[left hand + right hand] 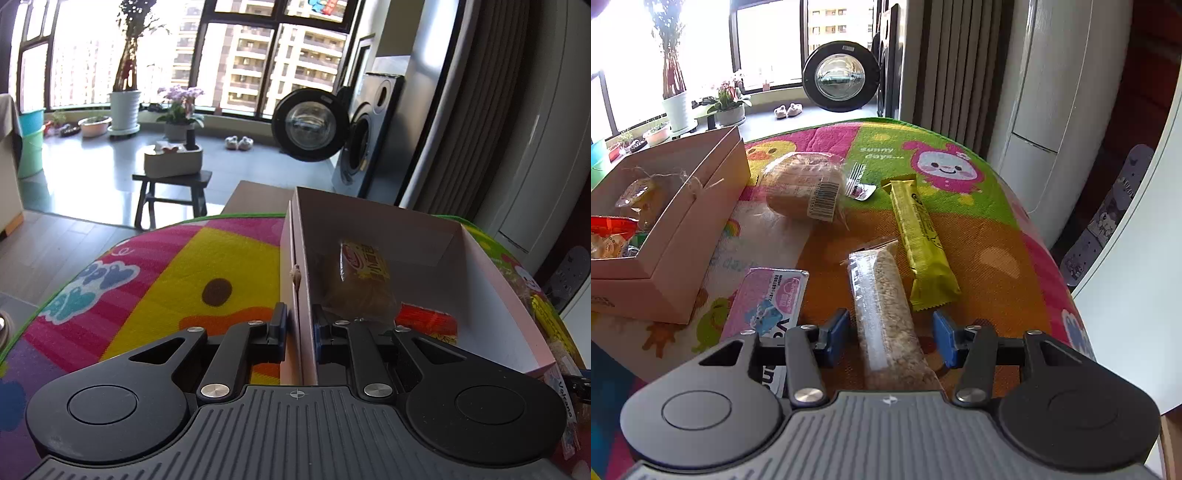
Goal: Organize objects
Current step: 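Grasp the rice-cracker bar with the right gripper, then lower the rice-cracker bar into the pink box and release it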
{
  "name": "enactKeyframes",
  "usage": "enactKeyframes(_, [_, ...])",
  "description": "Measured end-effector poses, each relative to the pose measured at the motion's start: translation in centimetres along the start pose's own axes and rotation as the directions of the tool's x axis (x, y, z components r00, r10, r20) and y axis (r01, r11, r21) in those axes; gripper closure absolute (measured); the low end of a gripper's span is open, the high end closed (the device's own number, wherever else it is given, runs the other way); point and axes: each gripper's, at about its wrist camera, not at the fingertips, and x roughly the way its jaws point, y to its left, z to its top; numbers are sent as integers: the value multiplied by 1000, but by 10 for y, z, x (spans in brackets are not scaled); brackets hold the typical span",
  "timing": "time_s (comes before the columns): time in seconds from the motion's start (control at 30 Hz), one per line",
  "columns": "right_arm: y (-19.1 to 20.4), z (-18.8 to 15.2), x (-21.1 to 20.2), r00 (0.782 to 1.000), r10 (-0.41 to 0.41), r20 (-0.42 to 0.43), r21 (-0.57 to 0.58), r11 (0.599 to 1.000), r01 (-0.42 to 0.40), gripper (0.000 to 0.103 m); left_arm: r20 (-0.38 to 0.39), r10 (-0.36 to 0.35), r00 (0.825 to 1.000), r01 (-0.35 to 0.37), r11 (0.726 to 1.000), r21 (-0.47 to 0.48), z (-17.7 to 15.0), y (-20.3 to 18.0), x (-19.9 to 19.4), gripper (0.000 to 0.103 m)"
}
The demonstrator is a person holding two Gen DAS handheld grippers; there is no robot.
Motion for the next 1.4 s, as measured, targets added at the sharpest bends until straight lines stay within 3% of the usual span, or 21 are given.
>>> enactKeyframes(0.1, [6,0,-5,1000,28,-11,-20,999,-29,73,1,4,1000,-4,1000,7,0,-1,0,88])
enactKeyframes(0.37, [3,-15,-47,995,65,-81,-33,997,-67,75,6,-4,1000,4,1000,-2,-1,1,-2,87])
enactKeyframes(0.53, [14,2,-97,987,153,-40,-24,988,-154,74,6,-9,1000,9,1000,-7,-1,2,-1,87])
enactKeyframes(0.67, [41,43,-131,963,262,68,-78,963,-257,74,4,-17,1000,17,1000,-9,-1,2,-1,87])
enactKeyframes(0.83, [84,97,-144,907,390,162,-160,917,-366,74,3,-19,1000,19,1000,-10,-1,2,0,86])
enactKeyframes(0.9, [102,114,-137,889,420,181,-183,903,-390,74,3,-18,1000,18,1000,-10,0,2,0,87])
enactKeyframes(1.0, [126,133,-105,881,453,140,-160,888,-431,74,1,-20,1000,20,1000,-10,0,1,0,86])
enactKeyframes(1.23, [153,134,-8,907,420,20,-14,907,-420,74,0,-30,1000,30,1000,-8,-1,2,-1,86])
enactKeyframes(1.4, [166,118,26,923,384,-9,-24,923,-384,74,0,-31,1000,31,999,-7,-1,2,-1,85])
